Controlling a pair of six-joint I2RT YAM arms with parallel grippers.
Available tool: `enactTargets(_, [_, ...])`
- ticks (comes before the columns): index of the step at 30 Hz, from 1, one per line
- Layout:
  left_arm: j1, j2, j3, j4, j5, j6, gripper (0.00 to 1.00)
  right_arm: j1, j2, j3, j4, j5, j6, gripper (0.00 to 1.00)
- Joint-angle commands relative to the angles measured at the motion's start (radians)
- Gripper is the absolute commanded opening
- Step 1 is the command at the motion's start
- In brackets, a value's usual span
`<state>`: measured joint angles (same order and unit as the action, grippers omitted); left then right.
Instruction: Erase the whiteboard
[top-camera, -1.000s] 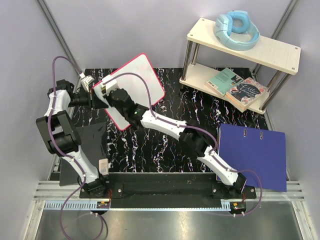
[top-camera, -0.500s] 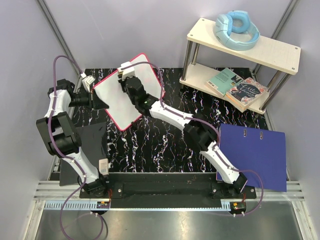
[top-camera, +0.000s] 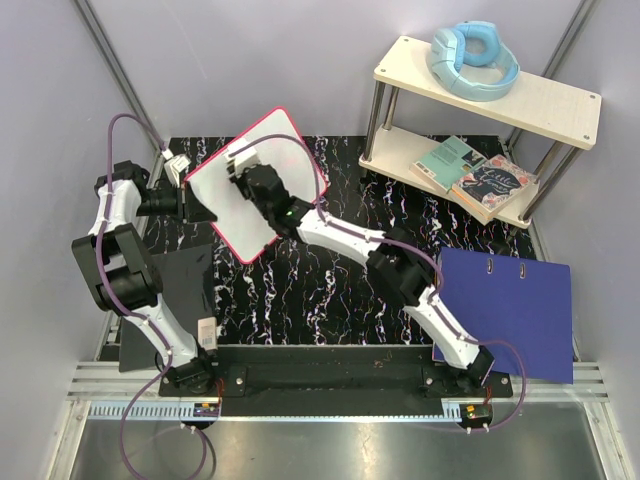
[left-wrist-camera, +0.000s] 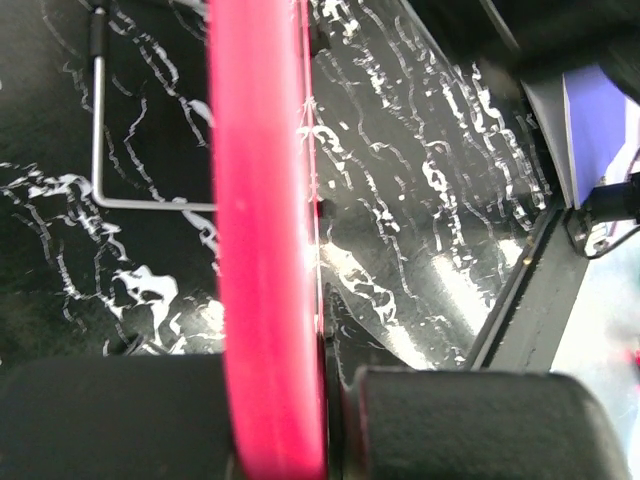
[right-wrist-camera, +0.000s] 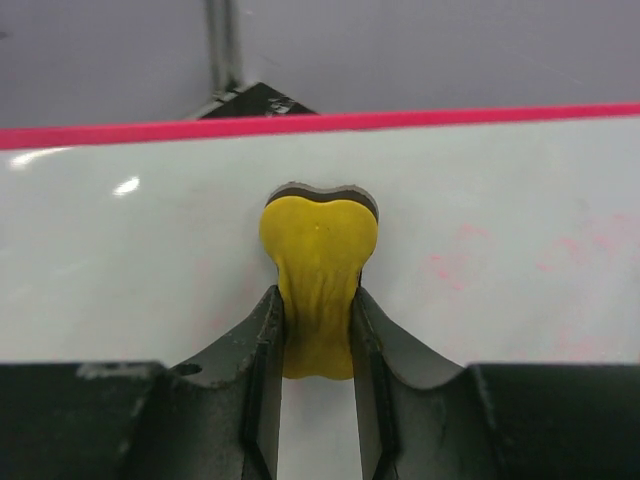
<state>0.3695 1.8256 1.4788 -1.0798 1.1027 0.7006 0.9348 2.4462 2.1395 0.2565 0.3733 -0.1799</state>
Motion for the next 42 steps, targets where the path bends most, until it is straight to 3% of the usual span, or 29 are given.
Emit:
enactTargets(1, [-0.032, -0.052, 0.000, 0.040, -0.104, 0.149, 0.00, 0.114, 0.040, 0.068, -0.154, -0.238, 0.016, 0.00])
enactTargets(5, [-0.035, -0.054, 0.000, 0.040, -0.109, 0.151, 0.00, 0.121, 0.065, 0.092, -0.184, -0.208, 0.011, 0.00])
enactTargets(9, [-0.034, -0.055, 0.001, 0.041, -0.112, 0.151, 0.00, 0.102, 0.111, 0.160, -0.236, -0.055, 0.006, 0.00])
enactTargets(15, [-0.034, -0.058, 0.003, 0.040, -0.118, 0.154, 0.00, -0.019, 0.111, 0.171, -0.247, 0.030, 0.098, 0.00])
enactTargets(21, [-0.032, -0.066, 0.003, 0.035, -0.119, 0.157, 0.00, -0.093, 0.146, 0.235, -0.296, 0.082, 0.103, 0.00])
enactTargets(25, [-0.034, -0.069, 0.005, 0.034, -0.118, 0.157, 0.00, -0.093, 0.186, 0.284, -0.370, 0.020, 0.108, 0.00])
enactTargets(31, [-0.034, -0.068, 0.009, 0.032, -0.119, 0.157, 0.00, -0.027, 0.119, 0.153, -0.362, -0.079, 0.079, 0.00])
enactTargets(35, [-0.034, -0.065, 0.014, 0.032, -0.113, 0.146, 0.00, 0.059, 0.041, -0.027, -0.251, -0.091, 0.033, 0.00])
enactTargets(42, [-0.034, -0.061, 0.017, 0.031, -0.098, 0.139, 0.00, 0.130, -0.091, -0.277, -0.152, -0.162, 0.100, 0.00])
